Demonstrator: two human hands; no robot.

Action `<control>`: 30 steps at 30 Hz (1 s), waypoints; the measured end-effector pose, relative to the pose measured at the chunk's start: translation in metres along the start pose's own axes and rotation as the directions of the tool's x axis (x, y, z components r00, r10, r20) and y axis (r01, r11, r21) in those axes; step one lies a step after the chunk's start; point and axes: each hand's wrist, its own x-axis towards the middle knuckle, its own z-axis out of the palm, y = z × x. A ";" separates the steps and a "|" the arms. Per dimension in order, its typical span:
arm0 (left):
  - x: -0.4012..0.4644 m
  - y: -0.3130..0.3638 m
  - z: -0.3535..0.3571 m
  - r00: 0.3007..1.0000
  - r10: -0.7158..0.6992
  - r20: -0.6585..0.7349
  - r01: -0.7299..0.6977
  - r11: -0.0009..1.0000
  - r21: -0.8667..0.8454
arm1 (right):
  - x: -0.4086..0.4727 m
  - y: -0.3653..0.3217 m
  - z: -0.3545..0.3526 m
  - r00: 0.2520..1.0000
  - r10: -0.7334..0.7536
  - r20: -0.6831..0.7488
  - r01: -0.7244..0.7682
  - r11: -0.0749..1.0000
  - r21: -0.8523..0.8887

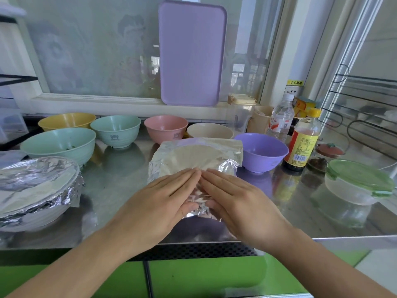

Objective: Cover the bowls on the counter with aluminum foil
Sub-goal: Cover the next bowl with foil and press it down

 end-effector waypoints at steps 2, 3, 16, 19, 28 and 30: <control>0.002 -0.003 -0.003 1.000 0.005 0.004 -0.005 1.000 -0.006 | 0.004 0.001 -0.002 1.000 -0.006 0.015 0.006 1.000 -0.010; 0.003 -0.004 -0.005 1.000 -0.002 0.006 0.002 1.000 -0.023 | 0.005 0.002 -0.003 1.000 -0.006 0.029 0.006 1.000 -0.004; 0.020 -0.015 -0.003 0.947 -0.315 0.059 0.319 0.911 -0.262 | 0.049 0.018 -0.025 0.902 0.353 0.248 -0.417 0.862 0.289; 0.024 -0.015 0.001 0.938 -0.333 0.099 0.347 0.914 -0.211 | 0.069 0.029 -0.018 0.807 0.376 0.455 -0.511 0.831 0.220; 0.019 -0.051 -0.019 0.920 -0.255 0.299 0.325 0.921 -0.216 | 0.061 0.007 -0.010 0.714 0.465 0.523 -0.594 0.798 0.102; 0.016 -0.062 -0.021 0.916 -0.233 0.326 0.314 0.923 -0.223 | 0.054 -0.002 -0.012 0.711 0.478 0.516 -0.587 0.808 0.059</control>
